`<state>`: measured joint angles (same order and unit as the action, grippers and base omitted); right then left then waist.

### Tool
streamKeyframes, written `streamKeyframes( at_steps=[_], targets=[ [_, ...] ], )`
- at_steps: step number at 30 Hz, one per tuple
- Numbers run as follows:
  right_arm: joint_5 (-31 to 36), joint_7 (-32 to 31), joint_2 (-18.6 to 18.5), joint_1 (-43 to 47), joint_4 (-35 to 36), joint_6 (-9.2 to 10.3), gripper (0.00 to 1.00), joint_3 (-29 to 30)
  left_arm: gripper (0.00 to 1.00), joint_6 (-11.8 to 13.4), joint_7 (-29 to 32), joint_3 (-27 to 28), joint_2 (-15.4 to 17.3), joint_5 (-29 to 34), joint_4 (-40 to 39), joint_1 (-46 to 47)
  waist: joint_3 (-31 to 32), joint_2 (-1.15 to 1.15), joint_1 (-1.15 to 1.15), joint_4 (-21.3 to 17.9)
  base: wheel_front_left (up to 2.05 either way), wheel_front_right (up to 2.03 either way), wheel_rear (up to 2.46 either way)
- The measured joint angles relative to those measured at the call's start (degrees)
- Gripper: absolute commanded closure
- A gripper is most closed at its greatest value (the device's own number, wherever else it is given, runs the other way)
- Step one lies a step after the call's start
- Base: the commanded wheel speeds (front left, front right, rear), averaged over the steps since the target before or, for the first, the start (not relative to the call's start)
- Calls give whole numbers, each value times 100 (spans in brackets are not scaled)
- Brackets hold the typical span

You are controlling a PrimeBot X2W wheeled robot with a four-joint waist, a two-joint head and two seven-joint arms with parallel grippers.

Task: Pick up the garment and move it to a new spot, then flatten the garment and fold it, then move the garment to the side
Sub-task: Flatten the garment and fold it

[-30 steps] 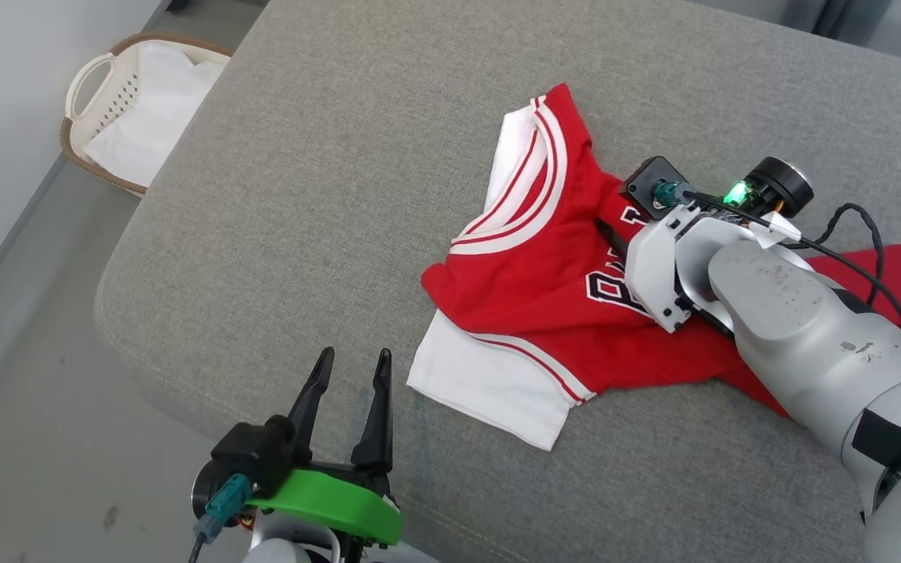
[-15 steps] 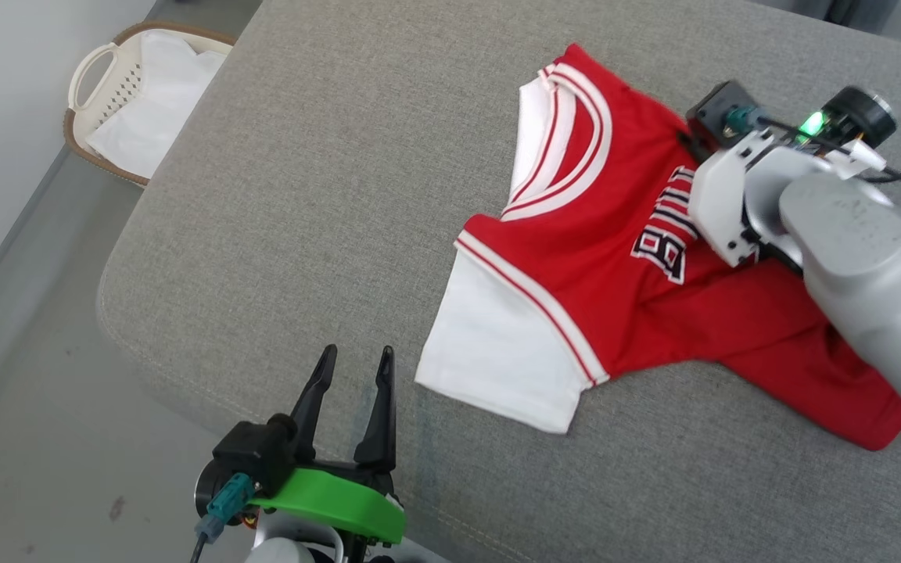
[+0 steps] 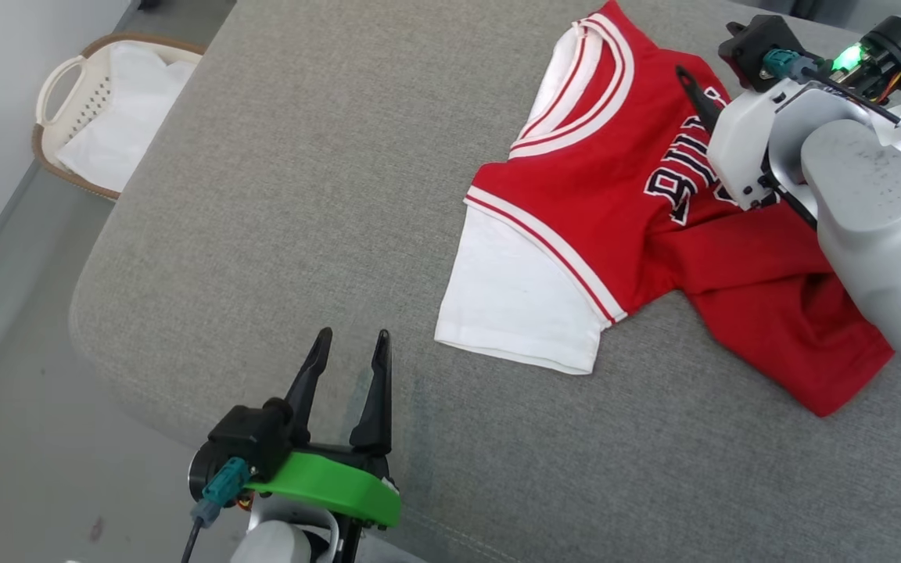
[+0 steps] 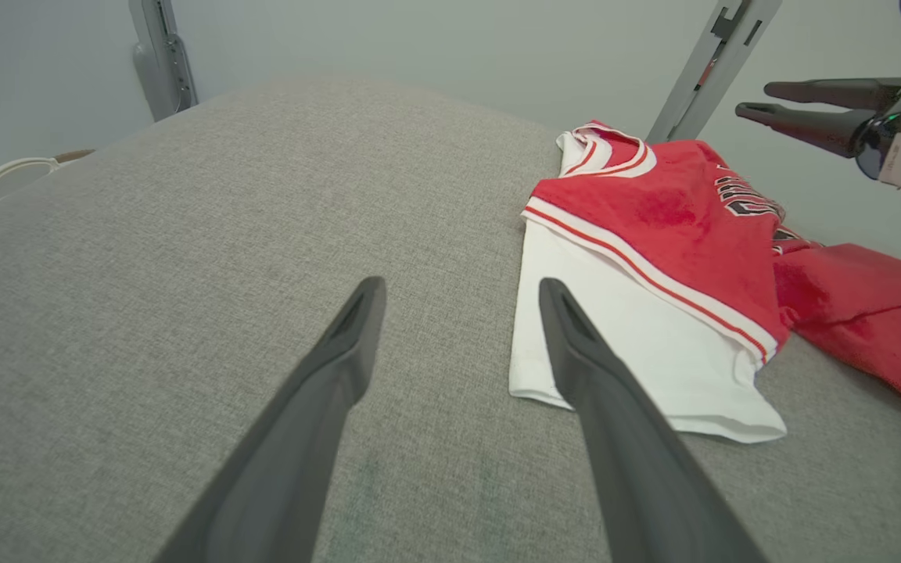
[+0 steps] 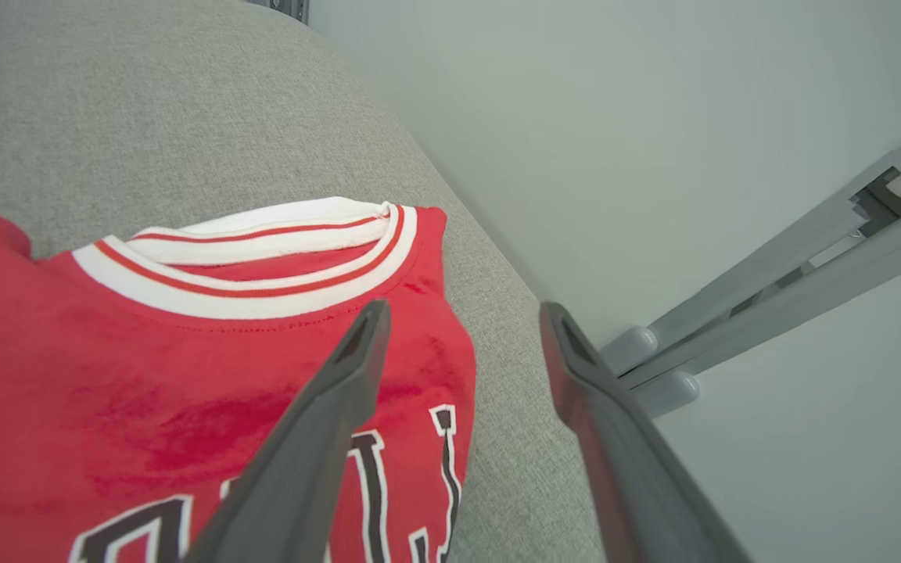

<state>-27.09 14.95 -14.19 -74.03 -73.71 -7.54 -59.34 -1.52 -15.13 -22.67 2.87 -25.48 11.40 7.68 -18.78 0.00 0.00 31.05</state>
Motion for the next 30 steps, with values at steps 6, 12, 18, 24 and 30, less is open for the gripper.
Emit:
streamKeyframes(
  at_steps=[6, 12, 18, 24, 30],
  targets=[
    [375, 5, 11, 251, 665, 1, 0, 855, 0, -56, 0, 143, -3, 156, 49, 245, 114, 0, 0, -380, 0, 0, 0],
    [981, 5, -20, 1122, 1635, 1, 0, 2160, 0, -127, 0, 413, -8, 378, 293, 385, 301, 0, 0, -860, 0, 0, 0],
    [1650, 5, 224, 2447, 2684, 1, 0, 3663, 0, -187, -1, 773, -9, 505, 528, 342, 585, 0, 0, -1337, 0, 0, 0],
    [2276, 5, 689, 4000, 3691, 1, 0, 4935, 0, -264, 0, 985, -8, 595, 660, -26, 1045, 0, 0, -1635, 0, 0, 0],
    [2680, 5, 1070, 5384, 4577, 1, 0, 5851, 0, -323, -1, 987, -9, 597, 745, -452, 1512, 0, 0, -1841, 0, 0, 0]
  ],
)
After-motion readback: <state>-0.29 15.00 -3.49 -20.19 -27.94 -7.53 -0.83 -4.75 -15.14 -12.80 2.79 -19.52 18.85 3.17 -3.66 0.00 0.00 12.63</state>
